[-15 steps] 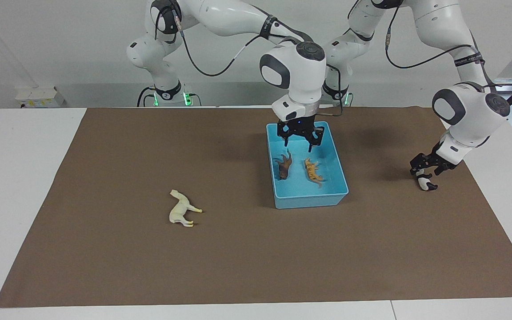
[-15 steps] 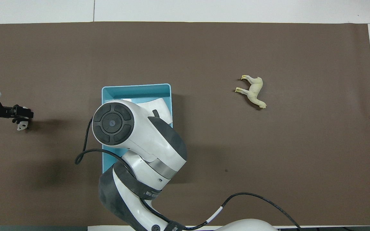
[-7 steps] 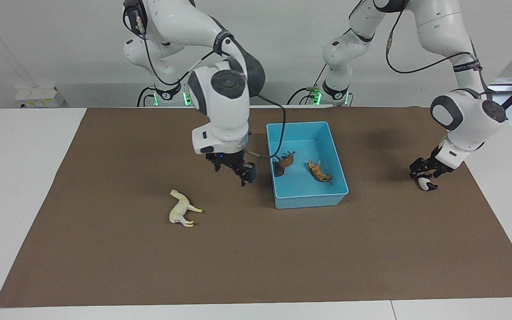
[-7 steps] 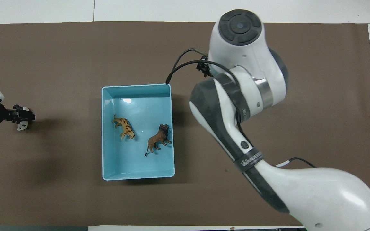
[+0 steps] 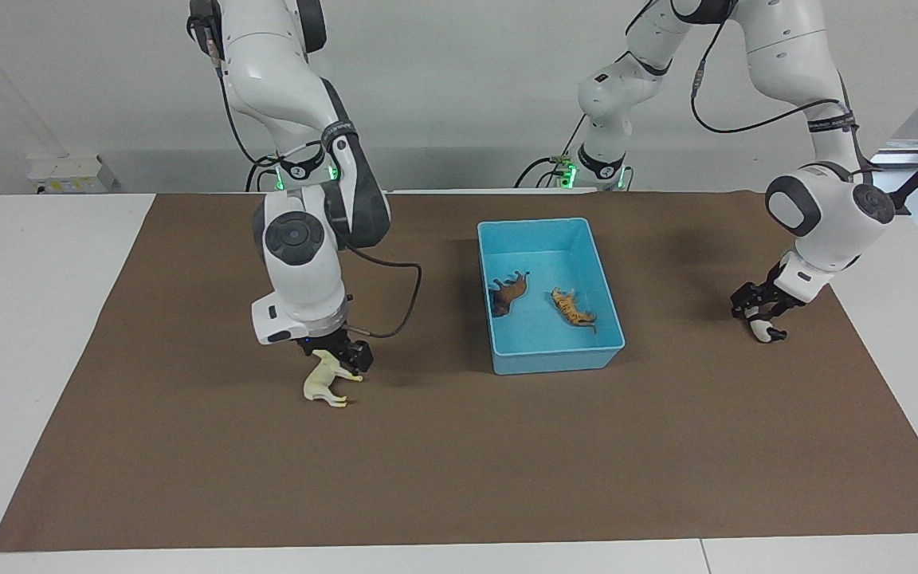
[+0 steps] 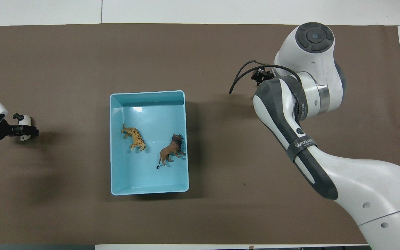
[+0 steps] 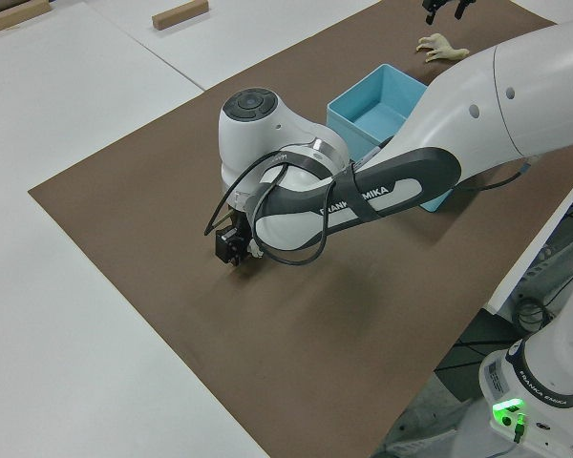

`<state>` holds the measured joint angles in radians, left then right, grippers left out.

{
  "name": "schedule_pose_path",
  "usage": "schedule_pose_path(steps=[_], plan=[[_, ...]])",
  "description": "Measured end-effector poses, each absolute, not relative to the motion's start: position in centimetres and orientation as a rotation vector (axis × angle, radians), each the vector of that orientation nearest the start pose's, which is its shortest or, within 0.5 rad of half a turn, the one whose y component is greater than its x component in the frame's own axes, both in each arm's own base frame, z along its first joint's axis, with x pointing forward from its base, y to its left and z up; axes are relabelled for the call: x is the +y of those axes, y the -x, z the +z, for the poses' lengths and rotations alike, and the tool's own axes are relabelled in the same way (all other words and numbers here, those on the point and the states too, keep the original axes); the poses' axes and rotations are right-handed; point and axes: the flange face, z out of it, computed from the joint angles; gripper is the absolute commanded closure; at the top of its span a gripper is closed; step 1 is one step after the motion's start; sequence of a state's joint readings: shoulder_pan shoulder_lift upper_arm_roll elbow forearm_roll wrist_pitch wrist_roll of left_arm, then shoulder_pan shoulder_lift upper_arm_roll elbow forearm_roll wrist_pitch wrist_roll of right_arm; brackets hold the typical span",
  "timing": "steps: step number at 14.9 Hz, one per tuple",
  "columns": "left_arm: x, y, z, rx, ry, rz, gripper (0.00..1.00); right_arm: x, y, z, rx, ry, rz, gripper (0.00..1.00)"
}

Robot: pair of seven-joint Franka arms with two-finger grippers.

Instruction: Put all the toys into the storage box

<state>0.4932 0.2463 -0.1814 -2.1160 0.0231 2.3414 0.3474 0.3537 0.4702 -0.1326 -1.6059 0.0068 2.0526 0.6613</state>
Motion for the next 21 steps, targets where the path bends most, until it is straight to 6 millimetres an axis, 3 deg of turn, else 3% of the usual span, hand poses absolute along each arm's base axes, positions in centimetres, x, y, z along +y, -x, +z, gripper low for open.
schedule_pose_path(steps=[2, 3, 4, 7, 11, 13, 15, 18, 21], plan=[[17.7, -54.3, 29.6, 0.075, 3.172, 0.011, 0.00, 15.0, -65.4, 33.7, 0.658, 3.138, -0.018, 0.00], [17.6, -54.3, 29.6, 0.077, 3.172, 0.011, 0.20, 14.7, -65.2, 32.9, 0.654, 3.141, -0.030, 0.00], [17.5, -54.3, 29.6, 0.081, 3.172, 0.012, 0.47, 14.7, -65.0, 32.4, 0.649, 3.145, -0.036, 0.00], [17.2, -54.4, 29.6, 0.094, 3.168, 0.003, 0.96, 14.6, -64.7, 31.4, 0.633, 3.158, -0.049, 0.00], [17.0, -54.9, 30.1, 0.106, 3.162, -0.022, 1.00, 14.2, -64.4, 29.9, 0.624, 3.155, -0.084, 0.00], [16.4, -55.7, 31.3, 0.130, 3.151, -0.055, 1.00, 13.5, -64.5, 29.6, 0.623, 3.153, -0.091, 0.02], [14.1, -57.3, 34.3, 0.183, 3.143, -0.060, 1.00, 12.9, -64.5, 29.3, 0.624, 3.145, -0.115, 0.27], [7.3, -58.4, 41.6, 0.162, 3.127, -0.074, 1.00, 12.8, -64.1, 28.2, 0.619, 3.128, -0.163, 1.00], [-4.3, -55.9, 47.6, 0.039, 3.114, -0.045, 1.00, 13.1, -64.1, 28.7, 0.645, 3.106, -0.197, 1.00]])
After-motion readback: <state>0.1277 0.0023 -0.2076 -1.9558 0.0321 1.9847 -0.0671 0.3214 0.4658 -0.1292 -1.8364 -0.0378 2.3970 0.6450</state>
